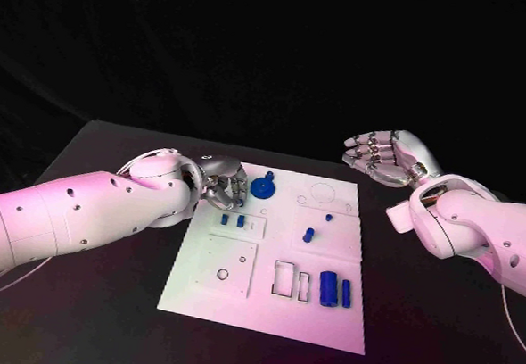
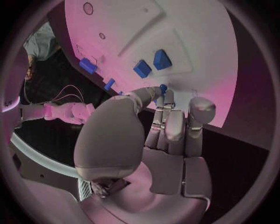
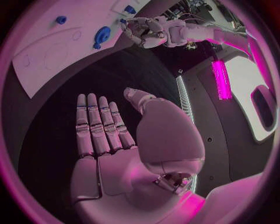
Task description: Assemble the parts on the task board
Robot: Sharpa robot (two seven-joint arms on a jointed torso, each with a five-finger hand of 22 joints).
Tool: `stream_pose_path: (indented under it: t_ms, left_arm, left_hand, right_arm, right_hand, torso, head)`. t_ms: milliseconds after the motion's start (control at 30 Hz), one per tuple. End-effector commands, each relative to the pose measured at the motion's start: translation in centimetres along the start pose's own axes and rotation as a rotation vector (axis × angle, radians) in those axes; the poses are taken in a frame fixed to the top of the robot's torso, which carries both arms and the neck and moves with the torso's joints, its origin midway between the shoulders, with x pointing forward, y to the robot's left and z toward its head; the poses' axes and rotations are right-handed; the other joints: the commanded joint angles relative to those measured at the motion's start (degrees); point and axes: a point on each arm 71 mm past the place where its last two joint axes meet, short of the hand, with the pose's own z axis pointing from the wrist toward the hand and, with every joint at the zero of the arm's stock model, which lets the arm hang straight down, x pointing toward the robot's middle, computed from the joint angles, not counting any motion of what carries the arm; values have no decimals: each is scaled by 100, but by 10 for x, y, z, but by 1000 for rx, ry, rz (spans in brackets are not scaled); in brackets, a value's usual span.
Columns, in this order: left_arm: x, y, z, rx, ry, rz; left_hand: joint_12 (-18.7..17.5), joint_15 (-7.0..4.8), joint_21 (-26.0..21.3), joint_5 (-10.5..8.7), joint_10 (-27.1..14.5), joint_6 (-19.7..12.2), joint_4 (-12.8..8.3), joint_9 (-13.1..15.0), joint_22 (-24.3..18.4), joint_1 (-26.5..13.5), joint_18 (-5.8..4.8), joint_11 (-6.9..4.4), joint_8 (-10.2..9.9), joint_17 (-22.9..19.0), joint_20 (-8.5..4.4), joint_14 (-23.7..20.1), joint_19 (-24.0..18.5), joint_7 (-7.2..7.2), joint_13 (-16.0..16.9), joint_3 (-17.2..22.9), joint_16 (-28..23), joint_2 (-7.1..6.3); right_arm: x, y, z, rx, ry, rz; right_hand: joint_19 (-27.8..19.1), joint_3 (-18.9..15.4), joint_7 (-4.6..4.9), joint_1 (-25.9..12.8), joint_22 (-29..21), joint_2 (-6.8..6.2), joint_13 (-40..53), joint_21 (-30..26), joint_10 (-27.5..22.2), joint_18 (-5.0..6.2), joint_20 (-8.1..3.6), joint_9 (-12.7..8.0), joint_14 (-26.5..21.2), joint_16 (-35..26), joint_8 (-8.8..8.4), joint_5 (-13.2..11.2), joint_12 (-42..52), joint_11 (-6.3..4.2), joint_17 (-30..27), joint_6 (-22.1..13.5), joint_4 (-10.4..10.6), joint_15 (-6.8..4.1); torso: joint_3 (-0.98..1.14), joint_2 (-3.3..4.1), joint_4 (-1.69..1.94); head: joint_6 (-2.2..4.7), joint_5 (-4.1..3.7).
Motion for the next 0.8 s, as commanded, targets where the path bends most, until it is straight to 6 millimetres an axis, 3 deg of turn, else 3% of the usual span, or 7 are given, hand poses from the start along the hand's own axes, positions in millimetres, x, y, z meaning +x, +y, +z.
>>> stream_pose_path:
  t_ms: [33,333,600,800]
  left_arm:
    - [2,-1,0,3,15,-7]
    - [2,0,1,-4,16,-7]
    - [1,1,0,-8,2,-14]
    - [-1,1,0,2,-27,-25]
  left_hand:
    - [-37,-3,20,-21,35,35,-34,-4,1,-23,-63,3,-33,-3,-5,21,21,-4,-8,7,-15,41]
    - [-91,4,13,-21,23,9,-44,-19,-14,-33,-61,16,-75,24,-6,28,13,9,-21,6,-5,22]
    - [-493,141,-110,-3,-271,-387,-48,-189,-211,-134,-30,189,-449,-183,82,-52,-105,175,-156,54,-71,-132]
    - [-684,202,-243,11,-479,-541,-62,-274,-413,-157,11,256,-601,-370,127,-142,-219,219,-218,66,-137,-196]
  right_arm:
    - [1,1,0,-13,6,0]
    - [1,1,0,-13,6,0]
    - [1,0,0,-11,5,0]
    - [0,0,0,-8,6,0]
  right_hand:
    - [-10,-42,374,-41,-5,13,-6,-21,8,16,21,-5,19,-19,-18,22,-34,37,-5,20,-6,17]
    - [-10,-42,374,-41,-5,13,-6,-21,8,16,21,-5,19,-19,-18,22,-34,37,-5,20,-6,17]
    - [-11,-46,374,-43,-14,15,-6,-26,7,15,22,-7,20,-25,-22,21,-38,38,-11,20,-8,18]
    - [-12,-48,375,-43,-18,15,-6,-28,6,15,23,-8,20,-28,-23,21,-39,38,-14,20,-8,19]
  torso:
    - [0,-4,3]
    - [0,-5,3]
    - [-3,-4,4]
    - [-3,-8,2]
  head:
    - [1,1]
    - [11,-1]
    - [16,-4]
    - [23,-2]
